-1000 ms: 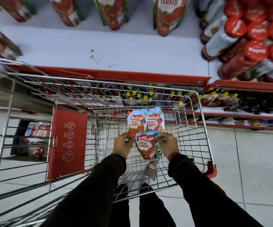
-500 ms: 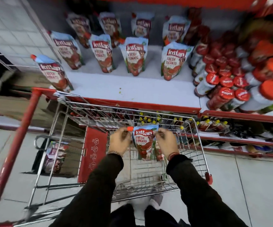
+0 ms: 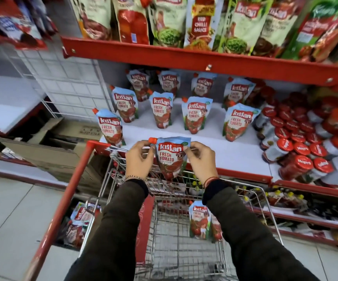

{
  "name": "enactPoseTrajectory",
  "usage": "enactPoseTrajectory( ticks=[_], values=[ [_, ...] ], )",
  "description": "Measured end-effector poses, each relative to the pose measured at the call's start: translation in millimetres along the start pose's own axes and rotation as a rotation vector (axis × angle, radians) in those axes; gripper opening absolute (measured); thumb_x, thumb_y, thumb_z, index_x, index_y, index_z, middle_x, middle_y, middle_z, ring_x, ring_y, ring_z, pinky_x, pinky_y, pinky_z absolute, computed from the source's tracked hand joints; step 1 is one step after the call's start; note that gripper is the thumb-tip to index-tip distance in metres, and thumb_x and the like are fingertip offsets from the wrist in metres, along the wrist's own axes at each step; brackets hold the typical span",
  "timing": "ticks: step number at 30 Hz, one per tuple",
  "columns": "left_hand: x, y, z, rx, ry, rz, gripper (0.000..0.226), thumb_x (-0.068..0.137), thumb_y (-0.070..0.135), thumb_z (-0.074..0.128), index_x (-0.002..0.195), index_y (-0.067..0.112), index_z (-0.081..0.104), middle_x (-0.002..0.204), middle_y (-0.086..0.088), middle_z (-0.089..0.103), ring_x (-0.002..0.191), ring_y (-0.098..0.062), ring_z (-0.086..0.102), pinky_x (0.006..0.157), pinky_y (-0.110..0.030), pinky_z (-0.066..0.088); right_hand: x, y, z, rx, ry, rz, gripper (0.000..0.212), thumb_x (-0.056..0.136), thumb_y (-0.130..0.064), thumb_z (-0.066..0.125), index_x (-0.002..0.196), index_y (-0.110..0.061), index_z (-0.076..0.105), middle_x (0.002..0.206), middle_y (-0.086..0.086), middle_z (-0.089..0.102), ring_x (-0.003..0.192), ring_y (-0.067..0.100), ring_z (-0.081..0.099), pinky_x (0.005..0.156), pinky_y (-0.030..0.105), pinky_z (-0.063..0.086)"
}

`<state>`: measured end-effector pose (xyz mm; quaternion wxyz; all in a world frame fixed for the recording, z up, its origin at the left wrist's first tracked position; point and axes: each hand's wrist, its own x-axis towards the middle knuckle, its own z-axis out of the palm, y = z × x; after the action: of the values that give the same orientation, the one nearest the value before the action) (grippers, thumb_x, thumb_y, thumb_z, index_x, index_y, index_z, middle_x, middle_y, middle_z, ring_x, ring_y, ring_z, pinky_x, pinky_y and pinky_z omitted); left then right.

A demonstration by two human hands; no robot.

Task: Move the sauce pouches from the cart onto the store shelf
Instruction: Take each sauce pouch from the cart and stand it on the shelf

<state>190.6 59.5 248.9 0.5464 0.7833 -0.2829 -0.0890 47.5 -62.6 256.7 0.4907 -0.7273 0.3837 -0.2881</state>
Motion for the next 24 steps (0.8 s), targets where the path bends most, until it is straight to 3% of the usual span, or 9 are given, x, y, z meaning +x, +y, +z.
enactPoseTrajectory(
  ticks=[6,13,20,24],
  values=[
    [73.1,-4.4,-23.3,0.132,0.04,0.079,0.024,0.091,0.018,0.06,0.109,0.004,0.068,0.107,-0.017,0.071,0.09,-0.028,0.07,0.083,-0.032,0.057,49.2,-29.7,40.2,-0.152,0.015,-0.074,0.023,0.09,-0.034,0.059,0.106,-0.021,0.07,0.099,-0.001,0.076,0.083,0.016,0.068,0.076,0.032,0.057],
    [111.9,-37.4,-19.2,0.167,0.014,-0.07,0.025,0.09,0.014,0.061,0.113,0.006,0.067,0.106,-0.02,0.073,0.09,-0.034,0.073,0.085,-0.047,0.06,76.2,-22.0,73.3,-0.287,-0.049,-0.062,0.022,0.092,-0.025,0.058,0.108,-0.018,0.071,0.1,0.003,0.077,0.079,0.017,0.071,0.08,0.034,0.058],
    [114.8,-57.3,-11.6,0.137,0.021,-0.124,0.022,0.089,0.021,0.061,0.108,0.012,0.067,0.1,-0.017,0.072,0.081,-0.031,0.073,0.077,-0.048,0.062,78.9,-9.8,81.9,-0.274,-0.052,0.001,0.019,0.091,-0.029,0.058,0.104,-0.019,0.069,0.099,0.003,0.075,0.075,0.019,0.07,0.07,0.045,0.062],
    [108.7,-55.7,-9.3,0.181,0.057,-0.08,0.025,0.09,0.026,0.06,0.11,0.012,0.067,0.106,-0.018,0.071,0.092,-0.033,0.07,0.081,-0.047,0.061,78.9,-9.7,80.1,-0.245,-0.079,-0.003,0.024,0.092,-0.028,0.058,0.111,-0.014,0.066,0.107,0.006,0.073,0.082,0.023,0.071,0.077,0.038,0.06]
  ],
)
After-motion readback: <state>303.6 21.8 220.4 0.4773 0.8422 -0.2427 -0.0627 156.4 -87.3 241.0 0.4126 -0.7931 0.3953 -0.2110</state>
